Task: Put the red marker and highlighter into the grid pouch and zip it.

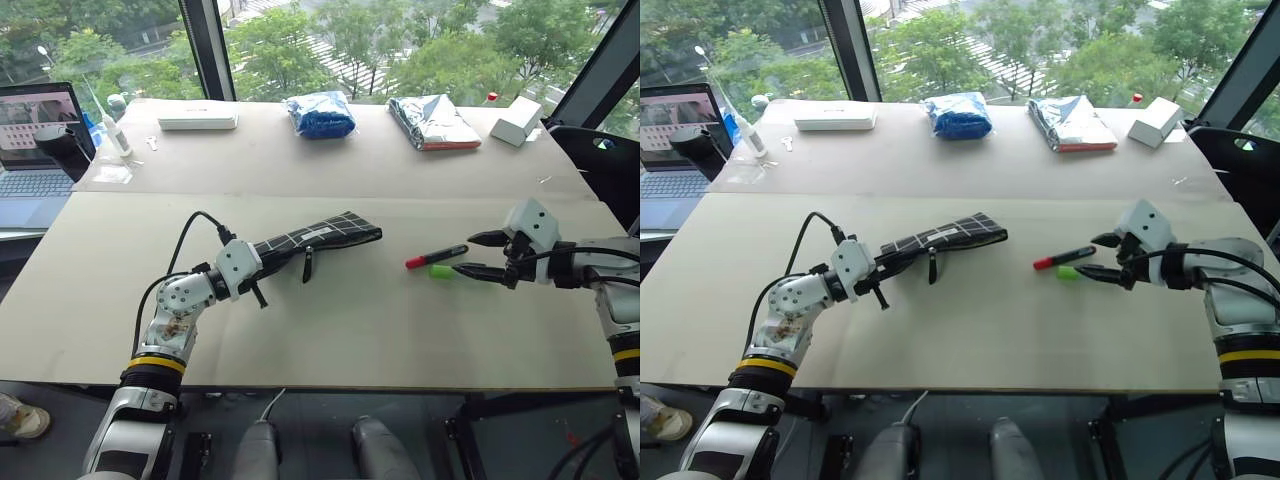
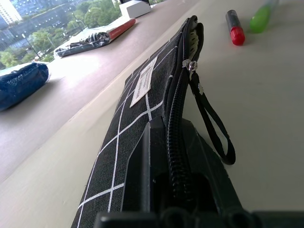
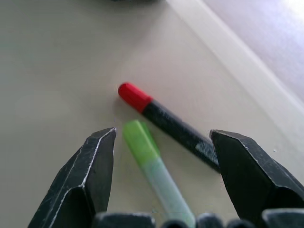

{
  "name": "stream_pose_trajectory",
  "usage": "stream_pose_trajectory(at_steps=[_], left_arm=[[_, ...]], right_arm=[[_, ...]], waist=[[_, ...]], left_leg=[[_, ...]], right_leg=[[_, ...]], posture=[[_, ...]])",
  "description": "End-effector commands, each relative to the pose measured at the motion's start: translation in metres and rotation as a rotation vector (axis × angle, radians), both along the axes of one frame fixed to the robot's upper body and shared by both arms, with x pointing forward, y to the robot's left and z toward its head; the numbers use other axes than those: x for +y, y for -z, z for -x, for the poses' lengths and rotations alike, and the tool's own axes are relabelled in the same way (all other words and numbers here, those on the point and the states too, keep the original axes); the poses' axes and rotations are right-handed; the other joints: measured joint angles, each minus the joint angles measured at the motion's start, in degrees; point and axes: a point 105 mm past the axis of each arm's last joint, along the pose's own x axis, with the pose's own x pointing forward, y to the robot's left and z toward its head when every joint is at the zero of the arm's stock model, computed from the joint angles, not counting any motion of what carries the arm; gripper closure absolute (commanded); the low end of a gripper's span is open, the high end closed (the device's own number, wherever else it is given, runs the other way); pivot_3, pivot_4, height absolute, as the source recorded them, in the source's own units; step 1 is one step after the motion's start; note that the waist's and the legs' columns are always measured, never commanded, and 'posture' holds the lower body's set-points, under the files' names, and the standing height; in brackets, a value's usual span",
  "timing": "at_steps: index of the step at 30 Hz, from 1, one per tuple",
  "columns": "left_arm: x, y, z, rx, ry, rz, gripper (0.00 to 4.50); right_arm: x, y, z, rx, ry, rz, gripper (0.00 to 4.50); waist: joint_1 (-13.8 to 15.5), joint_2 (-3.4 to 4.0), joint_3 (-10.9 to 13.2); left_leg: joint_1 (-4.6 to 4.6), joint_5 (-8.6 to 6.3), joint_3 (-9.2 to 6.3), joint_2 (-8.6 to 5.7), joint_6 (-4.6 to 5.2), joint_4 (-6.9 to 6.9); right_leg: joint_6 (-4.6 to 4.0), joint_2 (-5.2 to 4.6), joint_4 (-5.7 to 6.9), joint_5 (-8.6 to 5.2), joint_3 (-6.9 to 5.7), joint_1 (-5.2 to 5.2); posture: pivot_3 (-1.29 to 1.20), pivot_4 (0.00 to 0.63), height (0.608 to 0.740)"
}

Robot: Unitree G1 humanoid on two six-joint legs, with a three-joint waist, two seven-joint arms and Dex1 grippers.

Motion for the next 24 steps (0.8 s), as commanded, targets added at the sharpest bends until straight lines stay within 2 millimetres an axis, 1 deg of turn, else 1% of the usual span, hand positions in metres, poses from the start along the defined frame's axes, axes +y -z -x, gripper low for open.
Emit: stream_pose_trajectory(at_steps=[1,4,10,13,24], left_arm=[[0.000,-0.016,-0.002,-0.046,0.007,0.022,4.50],[0.000,-0.016,-0.002,-0.045,0.007,0.024,4.50],[-0.002,-0.018,-0.003,-0.045,0.009,0.029,4.50],[-0.002,-0.019,-0.003,-0.047,0.010,0.030,4.50],[0.001,-0.021,-0.001,-0.050,-0.003,0.031,4.50]], right_arm=[[-0.016,-0.012,0.001,-0.031,0.022,-0.014,0.97],[-0.019,-0.010,-0.001,-0.025,0.032,-0.022,0.97],[-0.013,0.004,-0.006,0.021,0.006,-0.016,0.97],[-0.013,0.007,-0.008,0.031,0.002,-0.010,0.97],[-0.014,0.029,-0.011,0.121,-0.030,0.071,0.97]], waist=[[0.03,0.00,0.00],[0.01,0.00,0.00],[0.00,0.00,0.00],[0.02,0.00,0.00],[0.22,0.02,0.01]], left_leg=[[0.02,0.00,0.00,0.00,0.00,0.00],[0.08,0.00,0.00,0.00,0.00,0.00],[0.19,0.00,0.00,0.00,0.00,0.00],[0.31,0.00,0.00,0.00,0.00,-0.02],[0.33,0.00,0.00,-0.02,0.00,-0.01]], right_leg=[[0.00,0.00,-0.01,0.00,0.00,0.02],[0.00,0.00,-0.03,0.00,0.00,0.10],[0.00,0.00,-0.03,0.00,0.00,0.21],[0.00,0.00,-0.08,0.00,0.00,0.35],[0.00,-0.02,-0.10,0.00,0.00,0.40]], posture=[[0.00,0.150,0.740],[0.00,0.150,0.740],[0.00,0.150,0.740],[0.00,0.150,0.740],[0.00,0.150,0.740]])
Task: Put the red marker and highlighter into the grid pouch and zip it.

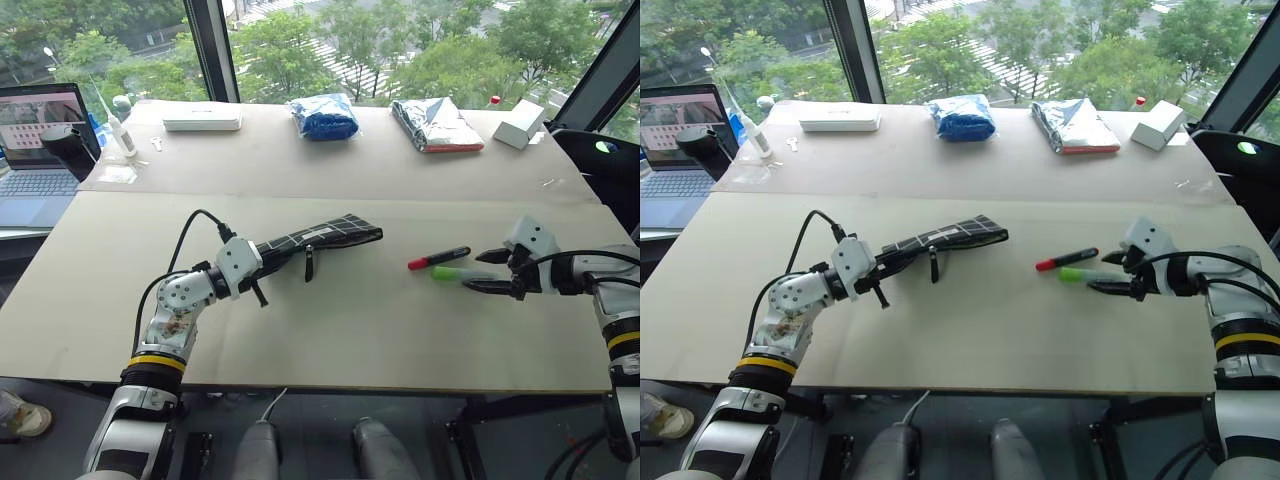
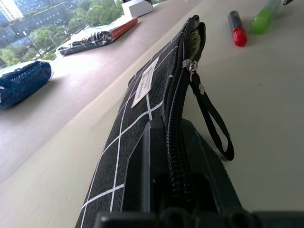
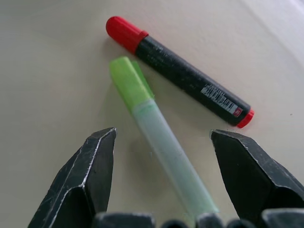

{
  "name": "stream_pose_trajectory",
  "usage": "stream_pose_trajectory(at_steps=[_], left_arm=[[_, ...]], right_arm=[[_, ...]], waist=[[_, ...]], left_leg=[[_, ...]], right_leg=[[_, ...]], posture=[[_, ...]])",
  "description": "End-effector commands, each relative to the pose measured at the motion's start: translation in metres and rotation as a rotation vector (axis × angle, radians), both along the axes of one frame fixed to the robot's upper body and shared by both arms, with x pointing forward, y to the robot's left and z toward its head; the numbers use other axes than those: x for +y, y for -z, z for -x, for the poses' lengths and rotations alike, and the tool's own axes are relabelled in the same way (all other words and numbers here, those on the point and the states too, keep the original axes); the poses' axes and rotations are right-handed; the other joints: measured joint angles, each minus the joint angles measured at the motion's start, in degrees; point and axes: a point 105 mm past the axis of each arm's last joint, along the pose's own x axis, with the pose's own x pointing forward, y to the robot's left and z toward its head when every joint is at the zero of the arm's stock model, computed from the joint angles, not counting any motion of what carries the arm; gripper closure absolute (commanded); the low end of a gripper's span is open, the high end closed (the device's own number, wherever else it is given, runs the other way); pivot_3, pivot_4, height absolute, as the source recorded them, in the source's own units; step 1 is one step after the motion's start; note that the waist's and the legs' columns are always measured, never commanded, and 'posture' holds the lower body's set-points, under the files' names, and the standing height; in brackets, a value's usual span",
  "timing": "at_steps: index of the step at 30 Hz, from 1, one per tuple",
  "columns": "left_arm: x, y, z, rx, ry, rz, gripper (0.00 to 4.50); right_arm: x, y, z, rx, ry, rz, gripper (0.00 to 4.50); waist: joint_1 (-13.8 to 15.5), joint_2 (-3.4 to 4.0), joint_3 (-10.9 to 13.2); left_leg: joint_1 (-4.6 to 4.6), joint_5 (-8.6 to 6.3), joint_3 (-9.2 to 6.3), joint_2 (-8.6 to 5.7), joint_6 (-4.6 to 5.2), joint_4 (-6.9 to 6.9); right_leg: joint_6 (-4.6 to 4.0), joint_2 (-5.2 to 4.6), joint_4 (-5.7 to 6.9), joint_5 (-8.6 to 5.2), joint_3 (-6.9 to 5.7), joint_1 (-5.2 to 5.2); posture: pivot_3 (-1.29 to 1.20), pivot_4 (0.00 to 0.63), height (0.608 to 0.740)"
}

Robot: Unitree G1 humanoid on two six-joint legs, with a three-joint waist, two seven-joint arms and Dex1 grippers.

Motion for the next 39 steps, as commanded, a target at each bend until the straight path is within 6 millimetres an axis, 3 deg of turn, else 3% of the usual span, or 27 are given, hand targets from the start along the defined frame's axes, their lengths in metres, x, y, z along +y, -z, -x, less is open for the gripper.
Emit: stream_pose_trajectory(at_steps=[1,3,6,13,20,23,26,31,35,39], left_arm=[[0.002,-0.018,0.001,-0.057,-0.002,0.028,4.50],[0.002,-0.018,0.001,-0.056,-0.003,0.028,4.50],[0.002,-0.017,0.001,-0.055,-0.004,0.028,4.50],[0.004,-0.017,0.002,-0.056,-0.009,0.028,4.50],[0.006,-0.017,0.001,-0.056,-0.015,0.029,4.50],[0.006,-0.017,0.000,-0.057,-0.016,0.032,4.50],[0.006,-0.016,0.000,-0.054,-0.015,0.033,4.50],[0.005,-0.014,0.000,-0.050,-0.012,0.034,4.50],[0.003,-0.013,0.000,-0.046,-0.007,0.034,4.50],[0.002,-0.013,0.000,-0.045,-0.003,0.035,4.50]], right_arm=[[0.000,-0.008,-0.005,-0.033,-0.020,0.023,0.97],[0.000,-0.004,-0.006,-0.026,-0.018,0.044,0.97],[0.001,0.001,-0.009,-0.005,-0.019,0.060,1.72],[0.002,0.003,0.000,0.062,-0.073,0.057,4.10],[-0.002,0.002,0.016,0.137,-0.154,0.103,4.09],[0.005,-0.014,0.013,0.070,-0.179,0.077,4.09],[0.024,-0.044,0.006,-0.045,-0.216,-0.015,4.09],[0.065,-0.084,0.014,-0.191,-0.344,-0.096,4.09],[0.102,-0.092,0.012,-0.329,-0.408,-0.017,4.09],[0.134,-0.083,0.014,-0.431,-0.464,0.048,4.09]], waist=[[0.05,0.00,0.00],[0.08,0.00,0.00],[0.03,0.00,0.00],[0.14,0.00,0.00],[0.33,0.01,0.01],[0.34,0.01,0.01],[0.08,0.05,0.02],[0.04,0.18,0.11],[0.34,0.19,0.12],[0.56,0.19,0.12]], left_leg=[[0.00,0.00,0.00,0.00,0.00,0.00],[0.00,0.00,0.00,0.00,0.00,0.00],[0.05,0.00,0.00,0.01,0.00,0.00],[0.05,0.00,0.00,0.00,0.00,0.01],[0.05,0.00,0.00,0.00,0.00,0.02],[0.05,0.00,0.00,0.00,0.00,0.03],[0.06,0.00,0.00,0.01,0.00,0.03],[0.06,0.00,-0.02,0.01,0.00,0.02],[0.05,0.00,-0.03,0.00,0.00,0.04],[0.03,0.00,-0.03,0.01,0.00,0.05]], right_leg=[[0.00,0.00,0.00,0.00,0.00,0.00],[-0.01,0.00,0.00,0.00,0.00,0.00],[-0.01,0.01,0.02,0.01,0.00,0.02],[-0.01,0.00,0.01,0.01,0.00,0.05],[-0.01,0.00,0.02,0.01,0.00,0.06],[-0.01,0.00,0.02,0.01,0.00,0.06],[-0.01,0.01,0.06,0.01,0.00,0.05],[-0.01,0.01,0.09,0.01,0.00,0.04],[0.00,0.01,0.09,0.00,0.00,0.04],[0.01,0.02,0.12,0.00,-0.01,0.00]], posture=[[0.00,0.150,0.740],[0.00,0.150,0.740],[0.00,0.150,0.740],[0.00,0.150,0.740],[0.00,0.150,0.740],[0.00,0.150,0.740],[0.00,0.150,0.740],[0.00,0.150,0.740],[0.00,0.150,0.740],[0.00,0.150,0.740]])
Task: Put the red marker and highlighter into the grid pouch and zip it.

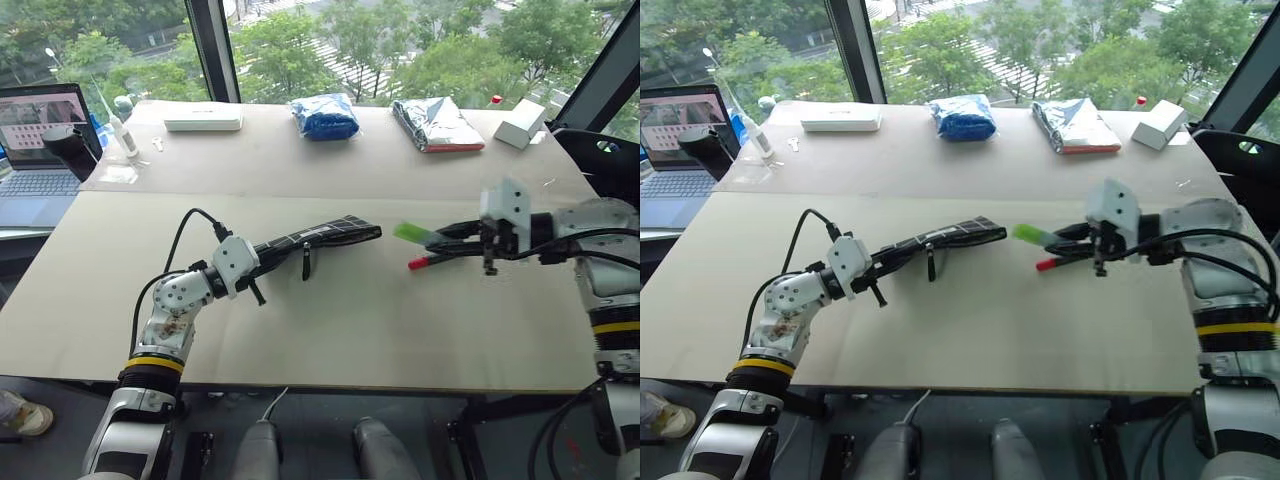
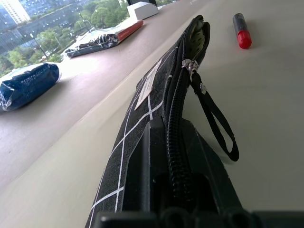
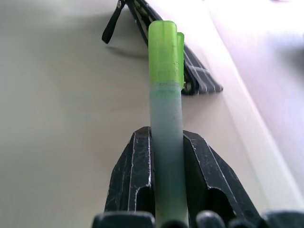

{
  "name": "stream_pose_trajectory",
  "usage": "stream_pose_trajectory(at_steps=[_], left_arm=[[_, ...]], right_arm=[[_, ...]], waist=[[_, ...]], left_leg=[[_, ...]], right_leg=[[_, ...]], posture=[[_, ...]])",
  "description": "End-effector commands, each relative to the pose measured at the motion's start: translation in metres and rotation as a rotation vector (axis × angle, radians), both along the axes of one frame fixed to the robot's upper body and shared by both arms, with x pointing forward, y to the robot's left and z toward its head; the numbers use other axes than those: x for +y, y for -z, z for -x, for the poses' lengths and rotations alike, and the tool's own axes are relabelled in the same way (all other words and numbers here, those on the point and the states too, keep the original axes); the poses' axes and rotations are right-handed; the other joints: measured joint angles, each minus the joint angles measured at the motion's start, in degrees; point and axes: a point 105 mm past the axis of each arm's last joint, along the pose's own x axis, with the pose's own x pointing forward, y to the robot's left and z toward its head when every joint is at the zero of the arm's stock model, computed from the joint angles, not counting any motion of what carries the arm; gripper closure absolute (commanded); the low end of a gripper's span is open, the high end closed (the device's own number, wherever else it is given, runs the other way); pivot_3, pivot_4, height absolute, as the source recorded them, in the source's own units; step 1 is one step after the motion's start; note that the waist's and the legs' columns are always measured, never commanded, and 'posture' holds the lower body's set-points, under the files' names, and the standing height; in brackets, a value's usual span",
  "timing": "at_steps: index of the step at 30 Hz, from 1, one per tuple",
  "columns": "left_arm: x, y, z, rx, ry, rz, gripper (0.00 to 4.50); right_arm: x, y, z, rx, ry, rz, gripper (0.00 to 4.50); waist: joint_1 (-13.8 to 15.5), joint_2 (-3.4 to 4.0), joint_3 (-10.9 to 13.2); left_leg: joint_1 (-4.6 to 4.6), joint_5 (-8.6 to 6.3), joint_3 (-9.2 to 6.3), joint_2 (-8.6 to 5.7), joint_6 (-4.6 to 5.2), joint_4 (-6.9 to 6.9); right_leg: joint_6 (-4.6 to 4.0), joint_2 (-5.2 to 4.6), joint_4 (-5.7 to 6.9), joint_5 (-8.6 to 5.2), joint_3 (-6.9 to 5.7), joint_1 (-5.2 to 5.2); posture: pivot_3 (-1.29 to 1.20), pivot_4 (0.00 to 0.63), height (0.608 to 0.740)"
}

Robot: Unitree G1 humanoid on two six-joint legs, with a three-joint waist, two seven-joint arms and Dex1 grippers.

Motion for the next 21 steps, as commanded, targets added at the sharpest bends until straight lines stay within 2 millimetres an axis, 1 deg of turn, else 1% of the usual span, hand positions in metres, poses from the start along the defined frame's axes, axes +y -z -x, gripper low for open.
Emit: stream_pose_trajectory(at_steps=[1,2,5,9,17,21], left_arm=[[-0.001,-0.011,-0.001,-0.034,0.008,0.024,4.50],[-0.001,-0.011,-0.002,-0.034,0.009,0.024,4.50],[-0.002,-0.011,-0.002,-0.033,0.011,0.025,4.50],[-0.002,-0.011,-0.002,-0.031,0.016,0.023,4.50],[-0.003,-0.011,-0.003,-0.032,0.020,0.020,4.50],[-0.004,-0.010,-0.002,-0.031,0.027,0.018,4.50]], right_arm=[[0.028,0.001,0.001,-0.160,-0.028,0.039,4.09],[0.034,0.003,-0.001,-0.191,-0.030,0.047,4.09],[0.043,0.009,-0.003,-0.233,-0.027,0.069,4.09],[0.047,0.014,-0.007,-0.275,-0.015,0.101,4.09],[0.041,0.010,-0.017,-0.312,0.024,0.120,4.09],[0.040,0.011,-0.027,-0.342,0.045,0.160,4.09]], waist=[[0.19,0.00,0.00],[0.14,0.00,0.00],[0.20,0.00,0.00],[0.35,0.00,0.00],[0.13,0.00,0.00],[0.11,0.00,0.00]], left_leg=[[-0.02,0.00,0.00,0.00,0.00,0.00],[-0.01,0.00,0.00,-0.01,0.00,0.00],[-0.02,0.00,0.01,-0.01,0.00,0.02],[-0.04,0.00,0.01,-0.01,0.00,0.04],[-0.02,0.00,0.01,-0.01,0.00,0.03],[-0.01,0.00,0.01,0.00,0.00,0.02]], right_leg=[[0.00,-0.01,-0.01,0.00,0.00,0.00],[0.00,-0.01,-0.01,0.00,0.00,0.00],[0.00,0.00,0.03,0.00,0.00,-0.04],[0.00,-0.01,0.01,0.00,0.00,-0.03],[0.00,0.00,0.02,0.00,0.00,-0.03],[-0.01,0.00,0.02,0.00,0.00,-0.03]], posture=[[0.00,0.150,0.740],[0.00,0.150,0.740],[0.00,0.150,0.740],[0.00,0.150,0.740],[0.00,0.150,0.740],[0.00,0.150,0.740]])
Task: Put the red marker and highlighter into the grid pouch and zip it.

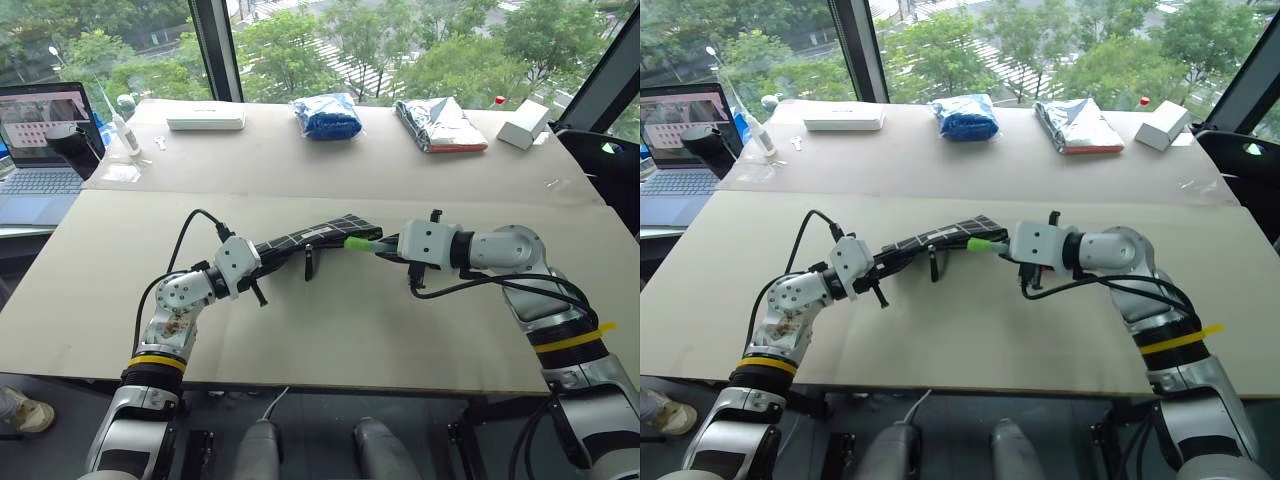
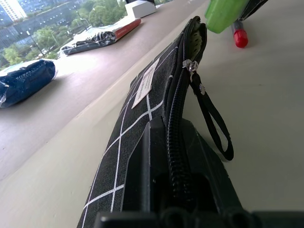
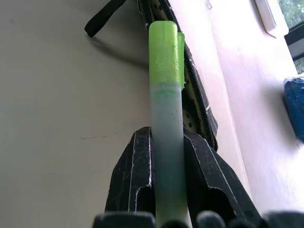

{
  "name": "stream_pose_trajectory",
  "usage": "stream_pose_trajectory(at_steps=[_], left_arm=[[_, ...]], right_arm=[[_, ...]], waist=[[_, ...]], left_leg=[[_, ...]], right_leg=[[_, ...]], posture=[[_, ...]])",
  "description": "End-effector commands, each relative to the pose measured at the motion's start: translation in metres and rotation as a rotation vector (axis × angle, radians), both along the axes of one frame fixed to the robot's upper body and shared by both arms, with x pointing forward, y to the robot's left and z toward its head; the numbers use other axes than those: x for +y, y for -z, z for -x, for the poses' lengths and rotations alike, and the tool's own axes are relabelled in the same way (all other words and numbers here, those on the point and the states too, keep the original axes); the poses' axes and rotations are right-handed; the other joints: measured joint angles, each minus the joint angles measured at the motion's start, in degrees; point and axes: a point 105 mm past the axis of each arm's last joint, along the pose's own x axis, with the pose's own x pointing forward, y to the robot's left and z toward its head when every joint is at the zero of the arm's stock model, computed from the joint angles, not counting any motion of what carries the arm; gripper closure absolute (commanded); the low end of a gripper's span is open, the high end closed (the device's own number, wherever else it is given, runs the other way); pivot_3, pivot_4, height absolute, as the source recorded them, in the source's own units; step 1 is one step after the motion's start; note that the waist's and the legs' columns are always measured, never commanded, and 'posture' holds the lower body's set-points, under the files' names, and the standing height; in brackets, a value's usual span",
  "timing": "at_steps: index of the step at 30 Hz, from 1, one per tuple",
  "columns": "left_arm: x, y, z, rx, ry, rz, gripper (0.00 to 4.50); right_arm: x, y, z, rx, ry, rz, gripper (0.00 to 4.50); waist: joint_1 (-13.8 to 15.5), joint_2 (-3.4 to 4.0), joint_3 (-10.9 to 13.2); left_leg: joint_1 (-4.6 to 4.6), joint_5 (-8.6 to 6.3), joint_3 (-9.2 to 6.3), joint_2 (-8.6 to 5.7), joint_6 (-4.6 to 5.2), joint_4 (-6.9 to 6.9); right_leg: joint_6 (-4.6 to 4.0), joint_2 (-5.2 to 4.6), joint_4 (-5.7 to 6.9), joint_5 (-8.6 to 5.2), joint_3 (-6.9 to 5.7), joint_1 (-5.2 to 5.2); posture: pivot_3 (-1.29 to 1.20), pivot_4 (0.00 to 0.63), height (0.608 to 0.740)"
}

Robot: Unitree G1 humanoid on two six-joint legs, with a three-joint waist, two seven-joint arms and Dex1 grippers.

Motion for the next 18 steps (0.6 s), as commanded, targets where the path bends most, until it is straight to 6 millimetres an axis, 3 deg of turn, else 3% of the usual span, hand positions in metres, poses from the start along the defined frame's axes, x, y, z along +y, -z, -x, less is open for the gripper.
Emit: stream_pose_trajectory(at_steps=[1,7,18], left_arm=[[-0.003,-0.012,-0.001,-0.046,0.016,0.018,4.50],[-0.005,-0.013,-0.002,-0.046,0.022,0.017,4.50],[-0.007,-0.014,-0.003,-0.047,0.029,0.021,4.50]], right_arm=[[0.001,-0.014,-0.009,-0.087,0.009,0.024,4.09],[0.010,-0.007,-0.018,-0.136,-0.006,0.101,4.09],[0.060,-0.016,-0.033,-0.341,-0.074,0.143,4.09]], waist=[[0.01,0.00,0.00],[-0.06,0.00,0.00],[-0.24,0.01,0.00]], left_leg=[[0.00,0.00,0.00,0.00,0.00,0.00],[0.00,0.00,0.00,0.00,0.00,-0.01],[0.00,0.00,0.00,0.01,0.00,-0.04]], right_leg=[[0.00,0.00,0.00,0.00,0.00,0.00],[0.00,0.00,0.00,0.00,0.00,-0.01],[-0.01,0.00,0.00,0.00,0.00,-0.03]], posture=[[0.00,0.150,0.740],[0.00,0.150,0.740],[0.00,0.150,0.740]])
